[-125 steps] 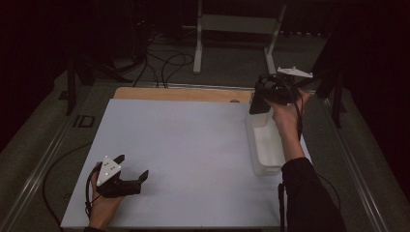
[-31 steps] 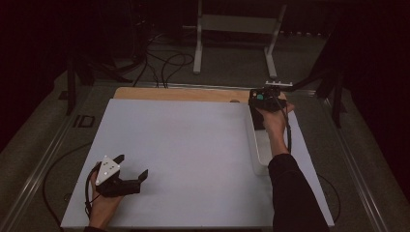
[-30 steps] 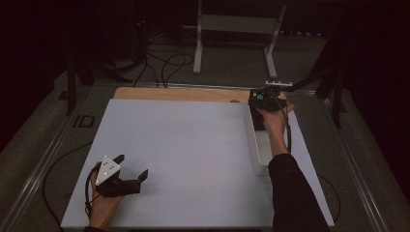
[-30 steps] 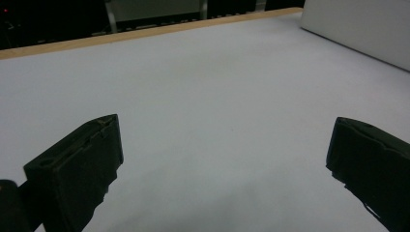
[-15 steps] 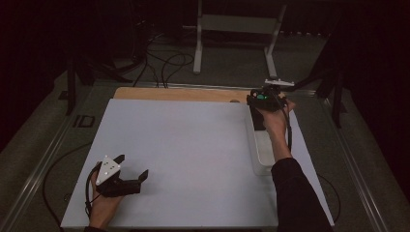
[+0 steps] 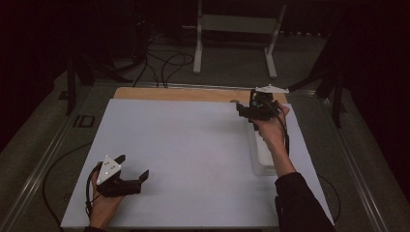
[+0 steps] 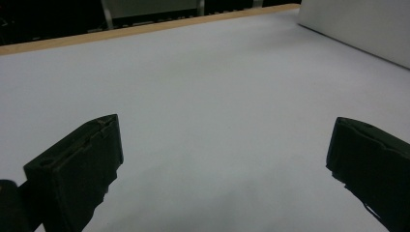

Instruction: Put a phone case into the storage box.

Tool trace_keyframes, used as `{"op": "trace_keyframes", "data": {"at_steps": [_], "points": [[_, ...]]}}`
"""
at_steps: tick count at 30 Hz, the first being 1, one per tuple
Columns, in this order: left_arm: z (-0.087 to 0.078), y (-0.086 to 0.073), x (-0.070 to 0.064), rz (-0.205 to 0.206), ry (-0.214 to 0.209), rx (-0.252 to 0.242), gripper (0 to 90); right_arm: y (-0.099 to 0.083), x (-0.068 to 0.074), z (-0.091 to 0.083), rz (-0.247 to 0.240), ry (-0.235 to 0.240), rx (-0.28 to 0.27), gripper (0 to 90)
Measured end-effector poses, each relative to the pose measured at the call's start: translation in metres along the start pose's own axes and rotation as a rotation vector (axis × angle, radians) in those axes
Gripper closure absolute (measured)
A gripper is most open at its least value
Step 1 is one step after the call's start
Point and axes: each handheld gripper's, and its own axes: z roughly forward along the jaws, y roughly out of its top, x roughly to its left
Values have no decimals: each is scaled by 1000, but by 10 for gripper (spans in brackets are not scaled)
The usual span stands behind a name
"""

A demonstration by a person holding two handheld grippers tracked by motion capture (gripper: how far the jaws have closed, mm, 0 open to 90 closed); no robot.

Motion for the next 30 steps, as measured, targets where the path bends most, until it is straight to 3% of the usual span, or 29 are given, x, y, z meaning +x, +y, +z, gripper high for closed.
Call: {"op": "trace_keyframes", "data": {"at_steps": [3,12,17,22,30], "points": [[0,0,0,-2,-3,0,0,-4,5,-9,1,33,-16,120],[-2,3,0,-12,-15,-4,0,-26,24,-35,-52,76,-40,146],[-5,7,-1,-12,-29,-1,0,-46,35,-51,-68,116,-49,136],[-7,12,-1,-12,-38,2,0,-75,47,-67,-91,159,-92,106],[-15,18,1,-22,-48,-22,0,-107,47,-81,-101,206,-118,107]]}}
